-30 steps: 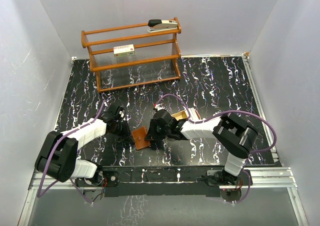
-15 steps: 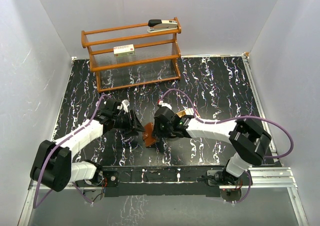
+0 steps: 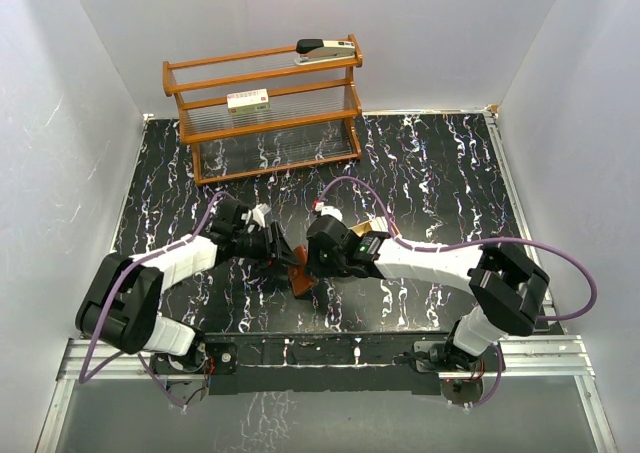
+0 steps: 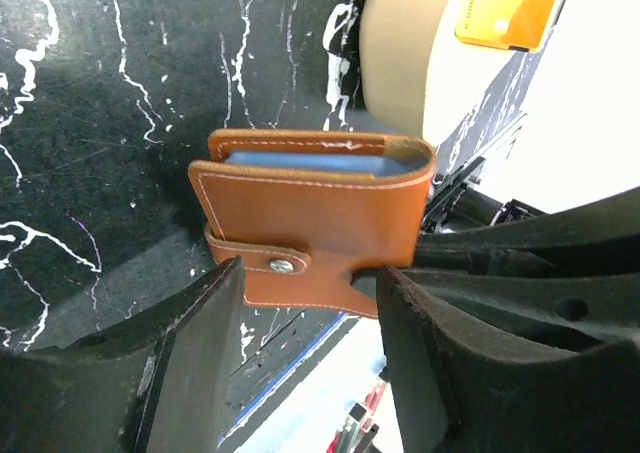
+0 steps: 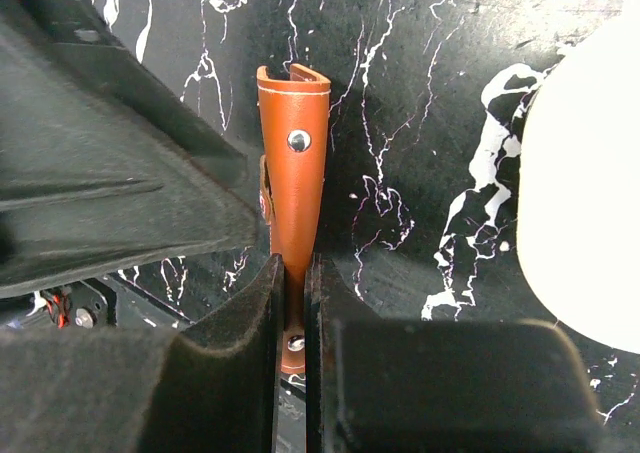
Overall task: Put the credit cards into the card holder
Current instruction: Open the card holder at the center of the board.
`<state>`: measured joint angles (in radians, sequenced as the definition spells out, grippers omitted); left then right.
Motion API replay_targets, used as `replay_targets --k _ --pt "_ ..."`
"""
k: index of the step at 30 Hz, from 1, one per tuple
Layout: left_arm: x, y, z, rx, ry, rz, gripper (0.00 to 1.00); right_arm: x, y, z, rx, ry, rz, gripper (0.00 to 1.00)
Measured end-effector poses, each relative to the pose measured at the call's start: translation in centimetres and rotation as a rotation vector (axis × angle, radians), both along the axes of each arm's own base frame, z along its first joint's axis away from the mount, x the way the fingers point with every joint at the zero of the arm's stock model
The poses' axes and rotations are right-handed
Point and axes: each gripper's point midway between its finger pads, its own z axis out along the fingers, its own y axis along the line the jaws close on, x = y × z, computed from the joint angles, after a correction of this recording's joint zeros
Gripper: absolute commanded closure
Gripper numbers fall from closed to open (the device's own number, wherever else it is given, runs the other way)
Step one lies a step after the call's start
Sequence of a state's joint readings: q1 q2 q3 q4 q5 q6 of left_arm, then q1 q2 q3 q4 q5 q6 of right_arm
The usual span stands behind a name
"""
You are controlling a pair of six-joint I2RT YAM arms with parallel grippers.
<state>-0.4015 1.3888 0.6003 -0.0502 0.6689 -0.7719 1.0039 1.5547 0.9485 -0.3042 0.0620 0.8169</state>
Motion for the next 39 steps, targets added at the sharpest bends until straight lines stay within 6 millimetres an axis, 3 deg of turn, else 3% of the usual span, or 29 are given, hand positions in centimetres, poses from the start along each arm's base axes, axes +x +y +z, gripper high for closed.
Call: replay_targets --k 9,17,20,28,33,39 --pt "-1.7 0.3 -3.1 0.018 0.117 -0.011 0.54 0.1 0.1 0.2 -0.012 -0.018 -0.003 1.00" --pt "-2.2 0.6 -3.5 0.051 0.141 -0.035 0.67 -0.3 0.3 0.3 -0.014 -0.020 0.010 1.00" --pt "-1.9 0.7 -3.4 0.076 0.134 -0.040 0.66 -0.1 0.3 0.4 -0.016 -0.026 0.007 1.00" --pt "-1.3 0.7 -2.1 0.085 0.092 -0.033 0.51 0.3 0.6 1.0 -0.009 -0.048 0.012 1.00" --pt "-0.4 0.4 -1.0 0.058 0.041 -0.022 0.51 0.3 0.7 1.2 -0.010 -0.051 0.016 1.00" --pt "-0.4 0.6 -2.4 0.090 0.078 -0.023 0.59 0.2 0.4 1.0 -0.026 -0.044 0.019 1.00"
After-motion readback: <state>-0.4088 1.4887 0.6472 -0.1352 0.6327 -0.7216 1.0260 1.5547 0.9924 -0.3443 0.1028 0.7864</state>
